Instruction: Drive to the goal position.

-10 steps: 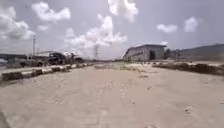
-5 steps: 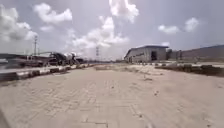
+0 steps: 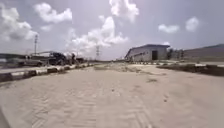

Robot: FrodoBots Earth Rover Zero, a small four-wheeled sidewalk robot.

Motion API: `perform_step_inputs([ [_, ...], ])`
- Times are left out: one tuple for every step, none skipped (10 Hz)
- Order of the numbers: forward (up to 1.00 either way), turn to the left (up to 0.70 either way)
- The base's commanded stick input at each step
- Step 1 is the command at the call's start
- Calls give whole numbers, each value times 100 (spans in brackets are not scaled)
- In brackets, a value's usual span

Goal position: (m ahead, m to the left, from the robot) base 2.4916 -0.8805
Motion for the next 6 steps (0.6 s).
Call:
perform_step_inputs([
  [70,4],
  [70,0],
  [70,0],
  [70,0],
  [70,0],
  [70,0],
])
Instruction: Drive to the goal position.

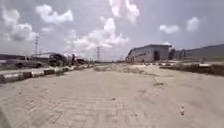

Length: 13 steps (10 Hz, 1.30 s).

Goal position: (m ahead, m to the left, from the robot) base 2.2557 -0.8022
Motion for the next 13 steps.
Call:
perform_step_inputs([
  [70,0],
  [70,0],
  [70,0],
  [70,0],
  [70,0],
  [70,0],
  [70,0],
  [70,0],
  [70,0],
  [70,0],
  [70,0],
  [70,0],
  [70,0],
])
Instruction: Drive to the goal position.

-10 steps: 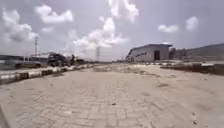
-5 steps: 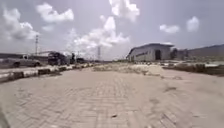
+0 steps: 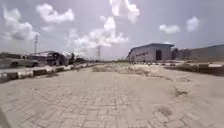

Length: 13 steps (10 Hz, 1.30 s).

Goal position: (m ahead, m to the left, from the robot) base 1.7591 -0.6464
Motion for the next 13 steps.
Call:
perform_step_inputs([
  [70,0],
  [70,0],
  [70,0],
  [70,0],
  [70,0],
  [70,0],
  [70,0],
  [70,0],
  [70,0],
  [70,0],
  [70,0],
  [70,0],
  [70,0],
])
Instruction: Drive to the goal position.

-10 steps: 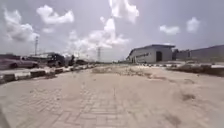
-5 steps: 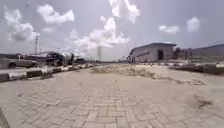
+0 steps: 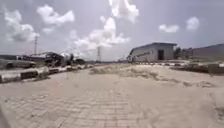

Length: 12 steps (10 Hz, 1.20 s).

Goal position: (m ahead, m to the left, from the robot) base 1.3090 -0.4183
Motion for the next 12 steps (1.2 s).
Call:
perform_step_inputs([
  [70,0],
  [70,0],
  [70,0],
  [70,0],
  [70,0],
  [70,0],
  [70,0],
  [70,0],
  [70,0],
  [70,0],
  [70,0],
  [70,0],
])
